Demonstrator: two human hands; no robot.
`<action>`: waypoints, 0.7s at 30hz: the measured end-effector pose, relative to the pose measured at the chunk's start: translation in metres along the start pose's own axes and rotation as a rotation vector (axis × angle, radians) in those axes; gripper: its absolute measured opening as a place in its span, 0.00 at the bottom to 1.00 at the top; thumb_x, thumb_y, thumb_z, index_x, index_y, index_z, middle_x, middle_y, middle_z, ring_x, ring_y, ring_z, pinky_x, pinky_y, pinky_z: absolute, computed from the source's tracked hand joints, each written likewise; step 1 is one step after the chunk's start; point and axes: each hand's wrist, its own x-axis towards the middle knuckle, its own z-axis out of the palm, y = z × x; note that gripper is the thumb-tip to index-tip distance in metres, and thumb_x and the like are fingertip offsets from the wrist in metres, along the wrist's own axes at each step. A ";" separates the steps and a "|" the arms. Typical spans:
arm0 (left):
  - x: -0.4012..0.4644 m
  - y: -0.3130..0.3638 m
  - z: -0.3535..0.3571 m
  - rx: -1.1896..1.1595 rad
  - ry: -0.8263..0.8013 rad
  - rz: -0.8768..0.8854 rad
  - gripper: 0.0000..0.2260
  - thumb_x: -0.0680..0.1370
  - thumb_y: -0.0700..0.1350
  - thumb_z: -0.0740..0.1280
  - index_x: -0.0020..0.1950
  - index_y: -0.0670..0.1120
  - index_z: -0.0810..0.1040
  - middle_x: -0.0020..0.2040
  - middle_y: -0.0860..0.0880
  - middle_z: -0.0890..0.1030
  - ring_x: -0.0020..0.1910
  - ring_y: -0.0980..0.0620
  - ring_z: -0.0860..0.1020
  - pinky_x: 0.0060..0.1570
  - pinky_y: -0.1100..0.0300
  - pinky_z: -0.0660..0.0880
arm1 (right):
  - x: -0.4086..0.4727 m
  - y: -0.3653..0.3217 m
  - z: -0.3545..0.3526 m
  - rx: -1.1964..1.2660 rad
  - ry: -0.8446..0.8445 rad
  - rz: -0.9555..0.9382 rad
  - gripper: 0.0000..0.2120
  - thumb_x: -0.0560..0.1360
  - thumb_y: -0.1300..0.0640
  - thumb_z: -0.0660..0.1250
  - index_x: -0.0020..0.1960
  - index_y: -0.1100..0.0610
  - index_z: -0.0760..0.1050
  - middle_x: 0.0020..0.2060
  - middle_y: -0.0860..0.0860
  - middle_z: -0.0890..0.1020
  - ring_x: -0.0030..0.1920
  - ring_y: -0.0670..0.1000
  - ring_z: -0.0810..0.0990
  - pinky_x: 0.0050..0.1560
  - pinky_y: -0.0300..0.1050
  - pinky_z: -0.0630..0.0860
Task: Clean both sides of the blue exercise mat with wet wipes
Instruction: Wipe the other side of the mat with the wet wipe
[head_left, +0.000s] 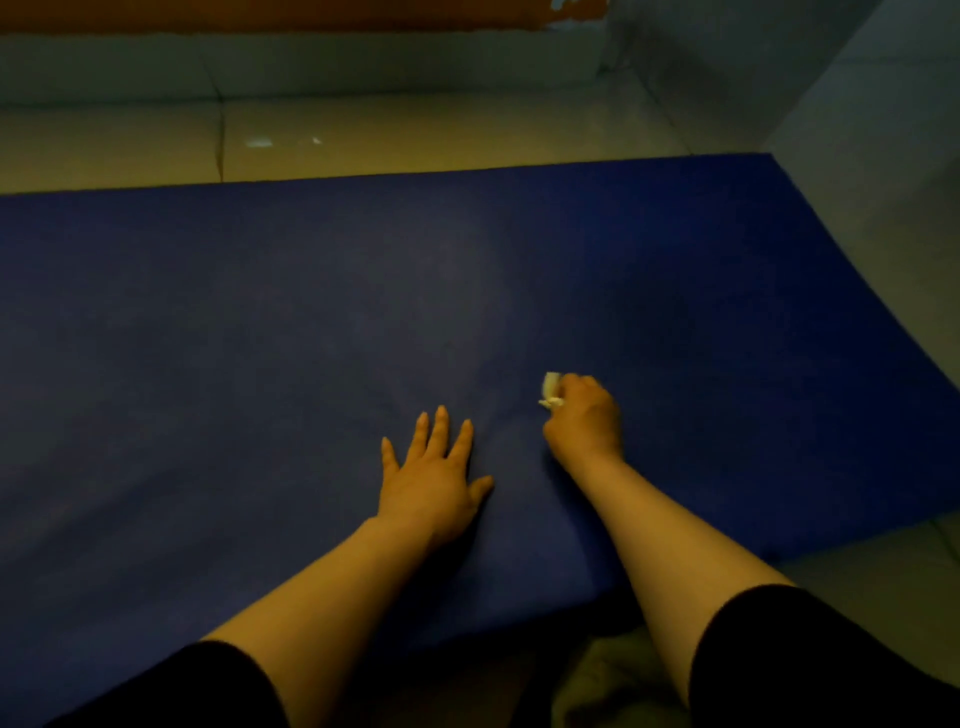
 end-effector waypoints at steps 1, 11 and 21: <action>-0.001 0.001 0.003 -0.001 0.004 -0.002 0.33 0.81 0.62 0.53 0.79 0.53 0.40 0.79 0.48 0.36 0.77 0.47 0.36 0.72 0.36 0.40 | -0.012 -0.012 0.006 0.029 -0.055 -0.061 0.07 0.73 0.65 0.63 0.51 0.63 0.75 0.52 0.61 0.76 0.51 0.63 0.75 0.46 0.49 0.67; 0.006 -0.001 0.003 -0.003 -0.042 -0.023 0.34 0.80 0.63 0.54 0.79 0.53 0.40 0.79 0.49 0.36 0.77 0.46 0.37 0.72 0.35 0.41 | -0.020 0.014 -0.014 -0.049 -0.036 0.062 0.07 0.73 0.64 0.64 0.51 0.64 0.74 0.53 0.62 0.76 0.52 0.63 0.75 0.46 0.51 0.68; 0.001 -0.001 0.001 0.002 0.009 -0.007 0.34 0.80 0.62 0.55 0.79 0.53 0.43 0.79 0.47 0.39 0.78 0.45 0.40 0.72 0.34 0.43 | -0.053 0.005 -0.021 -0.057 -0.101 -0.012 0.07 0.74 0.62 0.64 0.51 0.64 0.75 0.53 0.61 0.76 0.53 0.63 0.75 0.48 0.50 0.70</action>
